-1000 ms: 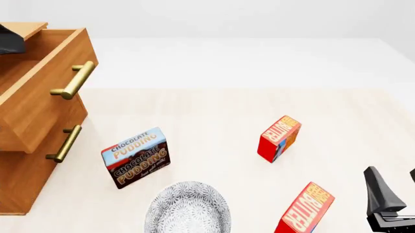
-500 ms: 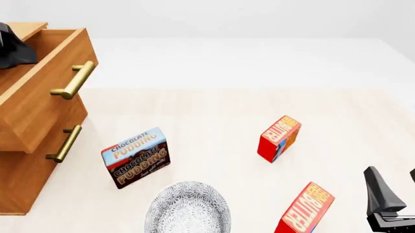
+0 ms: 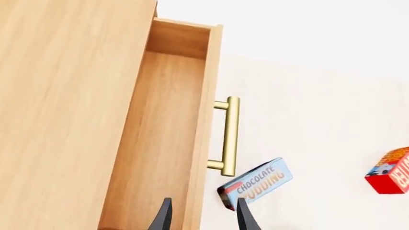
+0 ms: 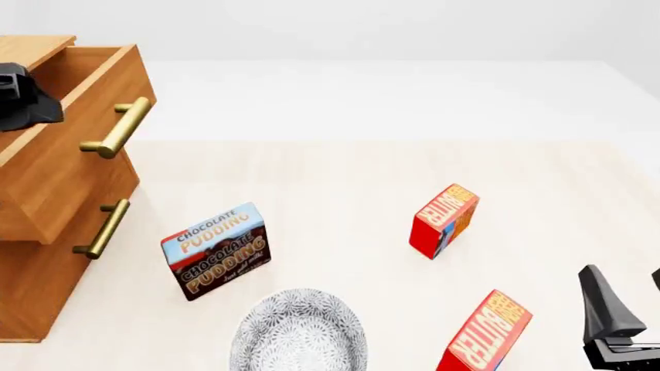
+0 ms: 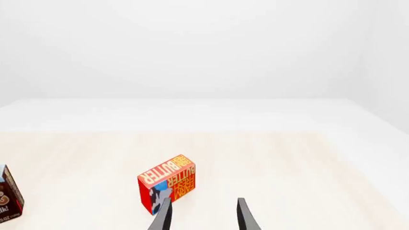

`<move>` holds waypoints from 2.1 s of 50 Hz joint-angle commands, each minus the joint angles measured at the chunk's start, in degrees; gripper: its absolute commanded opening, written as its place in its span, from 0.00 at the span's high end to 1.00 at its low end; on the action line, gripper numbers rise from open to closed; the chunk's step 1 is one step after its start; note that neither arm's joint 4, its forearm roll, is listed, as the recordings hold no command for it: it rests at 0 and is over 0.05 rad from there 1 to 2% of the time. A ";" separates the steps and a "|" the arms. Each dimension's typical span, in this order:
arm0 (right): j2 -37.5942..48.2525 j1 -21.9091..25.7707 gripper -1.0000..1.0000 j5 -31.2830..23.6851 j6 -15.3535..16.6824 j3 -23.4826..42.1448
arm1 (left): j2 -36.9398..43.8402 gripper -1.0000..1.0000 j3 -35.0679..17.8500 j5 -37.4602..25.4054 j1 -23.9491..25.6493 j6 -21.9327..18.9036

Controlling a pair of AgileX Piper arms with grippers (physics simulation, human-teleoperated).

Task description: Put the butter at the front in the top drawer of the cabinet and close it.

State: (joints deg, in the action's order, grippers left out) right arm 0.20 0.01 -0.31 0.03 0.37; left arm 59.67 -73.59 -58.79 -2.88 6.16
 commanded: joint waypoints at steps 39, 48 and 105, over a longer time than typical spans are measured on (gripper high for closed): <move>0.02 -0.01 0.00 0.08 -0.01 -0.04 | 4.33 0.00 3.17 3.45 4.38 1.30; 0.02 0.00 0.00 0.08 -0.01 -0.04 | 5.52 0.00 2.25 3.34 5.46 1.19; 0.02 -0.01 0.00 0.07 -0.01 -0.04 | 11.00 0.00 -0.22 5.06 18.86 2.99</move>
State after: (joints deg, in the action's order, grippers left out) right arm 0.20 0.01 -0.31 0.03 0.37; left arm 69.23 -72.47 -54.08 13.92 9.50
